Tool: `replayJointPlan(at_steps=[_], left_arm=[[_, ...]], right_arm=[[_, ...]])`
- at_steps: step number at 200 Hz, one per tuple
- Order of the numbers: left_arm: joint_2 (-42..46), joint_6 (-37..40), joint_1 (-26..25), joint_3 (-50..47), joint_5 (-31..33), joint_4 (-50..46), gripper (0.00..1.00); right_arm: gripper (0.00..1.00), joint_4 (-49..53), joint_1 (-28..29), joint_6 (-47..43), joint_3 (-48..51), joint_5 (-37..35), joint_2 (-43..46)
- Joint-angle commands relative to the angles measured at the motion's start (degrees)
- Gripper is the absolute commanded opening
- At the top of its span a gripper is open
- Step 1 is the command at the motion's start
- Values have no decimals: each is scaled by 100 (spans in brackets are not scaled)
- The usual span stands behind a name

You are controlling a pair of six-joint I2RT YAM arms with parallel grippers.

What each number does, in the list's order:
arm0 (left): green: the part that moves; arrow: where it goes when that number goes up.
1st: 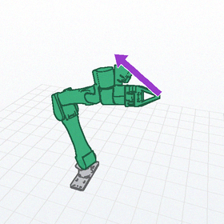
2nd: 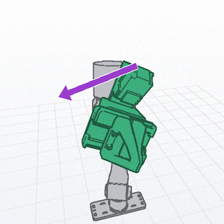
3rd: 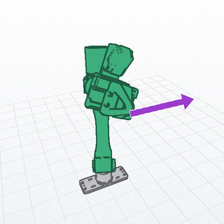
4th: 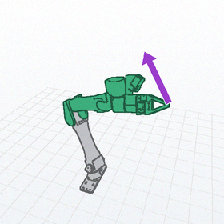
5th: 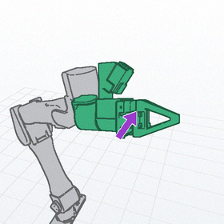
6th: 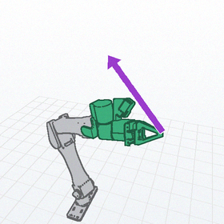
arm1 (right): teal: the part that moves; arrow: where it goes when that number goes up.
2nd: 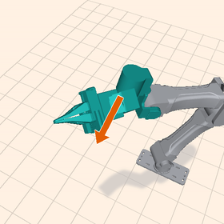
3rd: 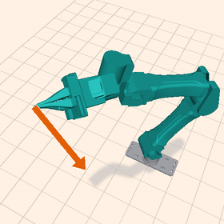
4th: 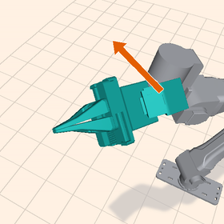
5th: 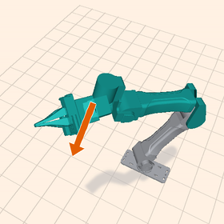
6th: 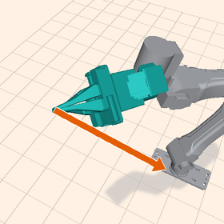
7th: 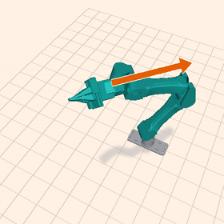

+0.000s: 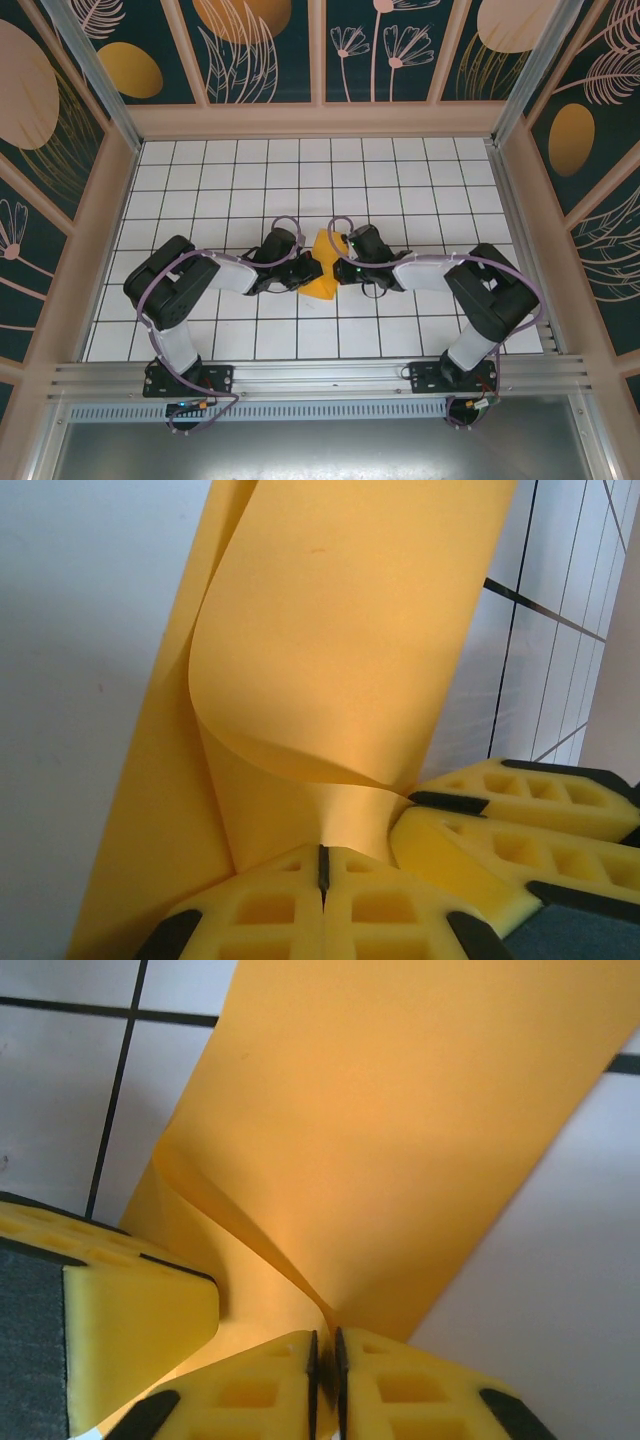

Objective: Fold a paper plane with a square sheet of paper (pick it up from the middle)
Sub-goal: Fold the triangle a second time at the center of the table.

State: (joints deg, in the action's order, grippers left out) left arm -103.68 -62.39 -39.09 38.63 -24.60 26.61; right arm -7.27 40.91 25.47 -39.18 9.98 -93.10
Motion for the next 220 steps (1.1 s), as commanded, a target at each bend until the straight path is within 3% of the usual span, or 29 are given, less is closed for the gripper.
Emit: replayJointPlan(at_steps=[1, 8, 39, 69, 95, 220], left_arm=[[-127, 166, -1, -93, 263, -323, 0], [-128, 181, 5, -76, 254, -325, 0], [-142, 236, -2, -43, 232, -363, 0], [-152, 206, -2, -41, 207, -301, 0], [-169, 193, 5, -42, 201, -296, 0], [-163, 234, 6, -21, 177, -320, 0]], right_arm=[[23, 379, -48, 86, -210, -277, 558], [27, 454, -48, 136, -199, -357, 696], [29, 458, -51, 479, 40, -273, 1323], [17, -266, -39, 1096, 497, 580, 1693], [7, -612, 21, 1508, 684, 897, 1707], [2, -847, 471, 1830, 260, 1158, 377]])
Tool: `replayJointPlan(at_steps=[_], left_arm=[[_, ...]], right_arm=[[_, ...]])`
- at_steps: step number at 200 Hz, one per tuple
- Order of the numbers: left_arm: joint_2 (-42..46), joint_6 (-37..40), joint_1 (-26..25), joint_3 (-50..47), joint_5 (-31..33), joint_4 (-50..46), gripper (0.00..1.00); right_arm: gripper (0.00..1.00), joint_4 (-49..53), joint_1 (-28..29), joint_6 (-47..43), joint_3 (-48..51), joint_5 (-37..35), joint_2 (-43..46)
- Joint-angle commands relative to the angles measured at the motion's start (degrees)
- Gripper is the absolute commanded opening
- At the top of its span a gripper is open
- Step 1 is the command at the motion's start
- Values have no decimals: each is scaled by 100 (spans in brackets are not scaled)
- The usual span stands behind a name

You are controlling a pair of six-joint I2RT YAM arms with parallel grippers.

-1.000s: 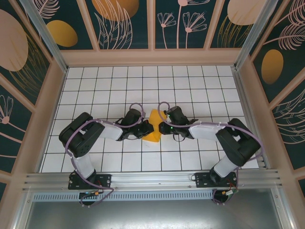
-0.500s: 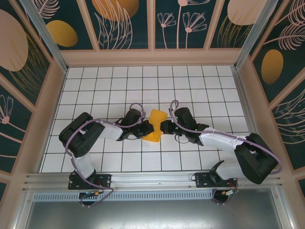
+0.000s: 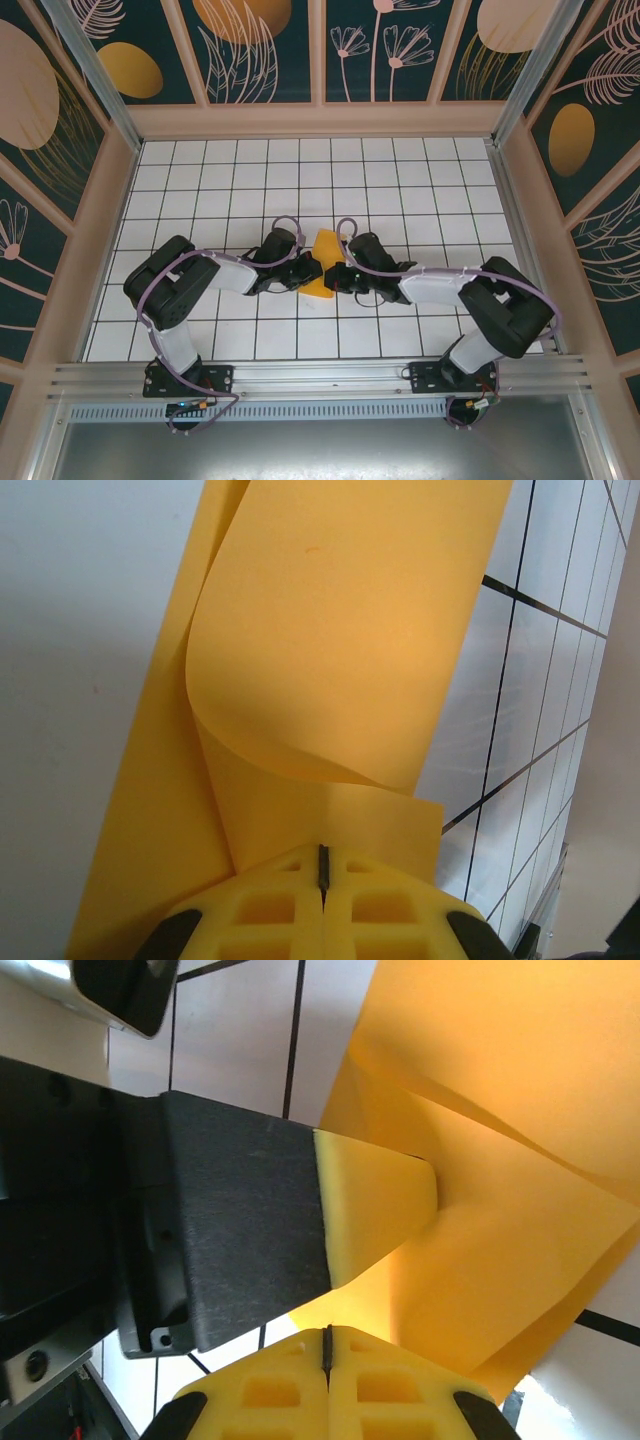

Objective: Fold a paper plane with a square sheet of paper (pick it up from the middle)
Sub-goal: Fold the triangle a second time at the center of the table.

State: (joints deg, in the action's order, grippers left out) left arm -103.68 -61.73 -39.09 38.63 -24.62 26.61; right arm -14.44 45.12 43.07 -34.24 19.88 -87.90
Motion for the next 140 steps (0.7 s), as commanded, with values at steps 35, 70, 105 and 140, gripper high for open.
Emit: replayJointPlan(at_steps=[35, 70, 105, 140], left_arm=[[-165, 163, -2, -14, 179, -315, 0], [-178, 170, -2, -11, 170, -314, 0], [-163, 184, -2, 4, 177, -349, 0], [-176, 182, 3, 9, 186, -363, 0]], right_arm=[[2, 32, 73, 44, -339, 157, -315], [2, 236, 93, 10, -381, 76, -508], [2, 335, 93, 0, -261, -43, -543], [2, 366, 93, -27, -147, -48, -539]])
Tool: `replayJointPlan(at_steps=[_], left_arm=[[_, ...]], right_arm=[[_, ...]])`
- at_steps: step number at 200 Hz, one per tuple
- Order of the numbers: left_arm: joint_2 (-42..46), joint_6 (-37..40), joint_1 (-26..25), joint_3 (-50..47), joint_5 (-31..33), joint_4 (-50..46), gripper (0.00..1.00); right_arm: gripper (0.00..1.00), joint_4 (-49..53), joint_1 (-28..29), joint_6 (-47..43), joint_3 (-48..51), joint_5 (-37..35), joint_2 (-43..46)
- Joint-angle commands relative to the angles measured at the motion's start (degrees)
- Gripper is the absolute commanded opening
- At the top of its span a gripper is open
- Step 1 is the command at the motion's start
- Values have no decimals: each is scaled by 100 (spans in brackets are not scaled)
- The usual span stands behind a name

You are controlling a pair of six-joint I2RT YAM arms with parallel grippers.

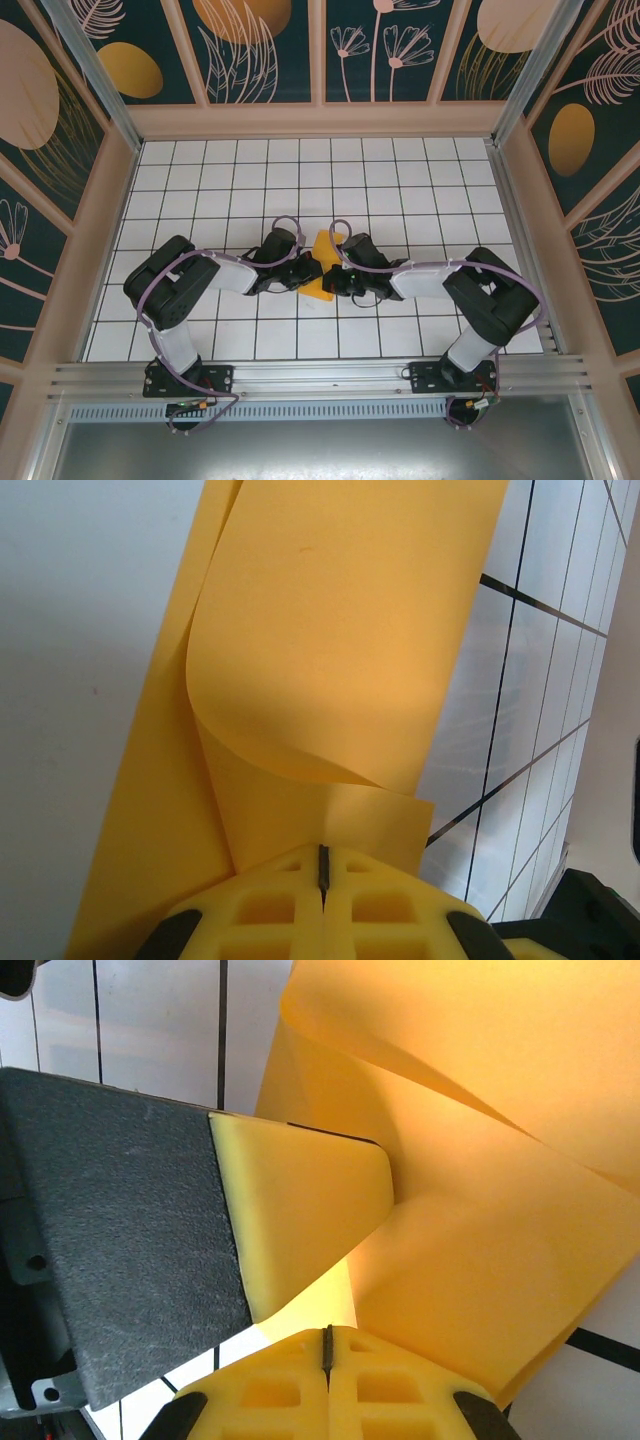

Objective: Fold a paper plane with a square sheet of paper (pick it up from the middle)
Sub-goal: Fold the triangle a second time at the center of the table.

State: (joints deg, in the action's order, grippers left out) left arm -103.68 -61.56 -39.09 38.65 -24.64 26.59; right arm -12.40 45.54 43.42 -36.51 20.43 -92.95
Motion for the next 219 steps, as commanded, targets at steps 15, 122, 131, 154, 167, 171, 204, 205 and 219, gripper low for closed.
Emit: replayJointPlan(at_steps=[15, 122, 131, 154, 167, 171, 204, 205, 219], left_arm=[[-164, 179, 0, 2, 202, -395, 0], [-188, 189, -2, -13, 232, -409, 0], [-188, 200, 5, -16, 224, -417, 0], [-171, 215, -2, -18, 228, -420, 0], [-174, 214, -2, -16, 225, -426, 0], [-166, 215, -2, -23, 232, -426, 0], [-196, 215, 4, -13, 206, -409, 0], [-196, 215, 5, -10, 206, -409, 0], [-199, 221, 0, -8, 206, -409, 0]], right_arm=[[2, 304, 58, -71, 123, -181, 29], [3, 1018, 209, -217, -120, -423, 589], [3, 944, 235, -183, -191, -354, 651], [4, 775, 298, -89, -335, -215, 626], [4, 727, 340, -91, -402, -214, 510], [4, 716, 341, -83, -417, -202, 464], [3, 720, 324, -24, -374, -332, 33], [3, 716, 324, -21, -361, -335, 28], [3, 539, 272, 46, -148, -313, -55]])
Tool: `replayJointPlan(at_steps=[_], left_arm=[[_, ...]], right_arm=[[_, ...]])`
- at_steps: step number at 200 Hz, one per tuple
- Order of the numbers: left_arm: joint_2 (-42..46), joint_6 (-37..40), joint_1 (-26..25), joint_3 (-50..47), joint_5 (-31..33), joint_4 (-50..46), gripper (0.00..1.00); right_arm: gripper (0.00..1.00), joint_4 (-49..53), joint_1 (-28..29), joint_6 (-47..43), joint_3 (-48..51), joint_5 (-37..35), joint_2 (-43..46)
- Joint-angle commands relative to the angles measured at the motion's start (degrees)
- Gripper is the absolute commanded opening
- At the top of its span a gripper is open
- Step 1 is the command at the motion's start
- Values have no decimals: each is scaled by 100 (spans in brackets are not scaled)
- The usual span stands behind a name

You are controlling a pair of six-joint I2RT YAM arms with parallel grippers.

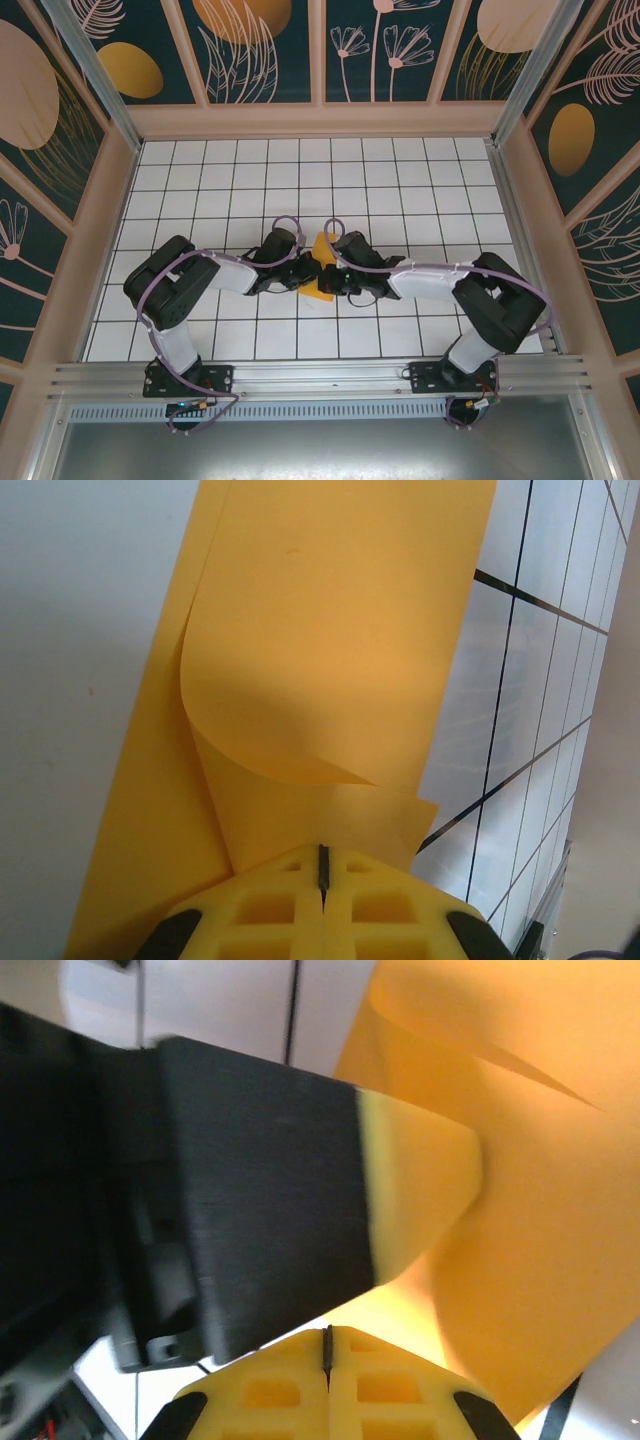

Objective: Fold a paper plane with a square sheet of paper (pick it up from the middle)
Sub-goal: Fold the triangle a second time at the center of the table.

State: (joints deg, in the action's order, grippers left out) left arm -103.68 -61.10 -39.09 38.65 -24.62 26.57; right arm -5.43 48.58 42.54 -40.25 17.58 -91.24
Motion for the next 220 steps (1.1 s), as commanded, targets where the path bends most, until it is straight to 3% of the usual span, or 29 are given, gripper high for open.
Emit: replayJointPlan(at_steps=[1, 127, 173, 220], left_arm=[[-198, 172, -1, -12, 203, -407, 0], [-258, 172, 3, -10, 265, -442, 0], [-100, 280, 2, -44, 379, -531, 0], [-152, 238, 3, 76, 287, -486, 0]], right_arm=[[3, -168, -37, 137, 244, -28, -231], [5, -124, -54, 587, 1426, 228, 609], [4, -609, -69, 736, 1052, 342, 1091], [1, -956, -93, 839, 636, 215, 532]])
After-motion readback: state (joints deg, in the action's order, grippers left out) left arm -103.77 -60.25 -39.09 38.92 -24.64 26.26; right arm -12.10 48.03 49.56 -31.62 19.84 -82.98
